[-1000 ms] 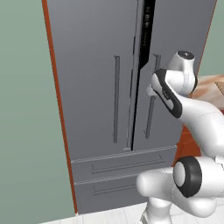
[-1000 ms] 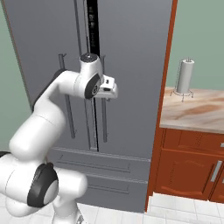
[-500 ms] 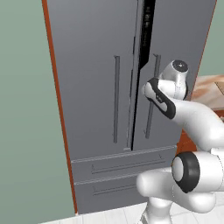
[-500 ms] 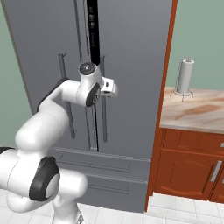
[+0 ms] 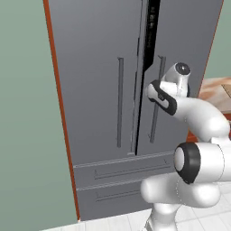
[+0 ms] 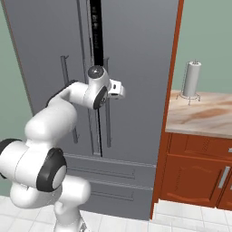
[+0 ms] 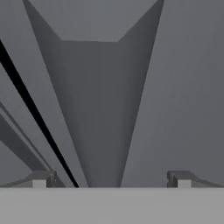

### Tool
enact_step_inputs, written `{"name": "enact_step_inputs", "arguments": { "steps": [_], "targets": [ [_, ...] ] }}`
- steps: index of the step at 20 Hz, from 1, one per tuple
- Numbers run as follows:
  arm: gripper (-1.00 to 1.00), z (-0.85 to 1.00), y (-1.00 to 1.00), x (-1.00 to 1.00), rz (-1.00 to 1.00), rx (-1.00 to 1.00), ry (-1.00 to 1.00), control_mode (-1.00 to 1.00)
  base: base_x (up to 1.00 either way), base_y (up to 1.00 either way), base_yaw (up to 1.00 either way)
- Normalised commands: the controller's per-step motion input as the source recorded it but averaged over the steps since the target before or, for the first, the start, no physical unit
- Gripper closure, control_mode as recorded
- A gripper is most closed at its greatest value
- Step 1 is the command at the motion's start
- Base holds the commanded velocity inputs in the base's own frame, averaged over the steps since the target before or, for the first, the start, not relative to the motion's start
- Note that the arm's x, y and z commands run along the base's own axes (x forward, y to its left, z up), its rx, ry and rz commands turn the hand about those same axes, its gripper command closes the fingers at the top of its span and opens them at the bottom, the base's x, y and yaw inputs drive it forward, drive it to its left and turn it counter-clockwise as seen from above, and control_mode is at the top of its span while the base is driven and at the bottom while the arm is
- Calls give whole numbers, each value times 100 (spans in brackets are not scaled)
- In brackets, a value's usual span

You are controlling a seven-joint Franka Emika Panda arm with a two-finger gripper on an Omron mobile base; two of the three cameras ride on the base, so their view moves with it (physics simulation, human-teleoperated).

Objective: Retrieve a lemon from the fridge and place it on the cutting board with the fish.

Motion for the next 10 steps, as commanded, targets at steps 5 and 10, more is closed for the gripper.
{"name": "enact_step_inputs", "arguments": {
  "steps": [5, 10],
  "targets": [
    [-100, -12, 0, 36, 3, 0, -13, -100, 0, 0, 0],
    [100, -20, 0, 42, 3, 0, -21, -100, 0, 0, 0]
  ]
}}
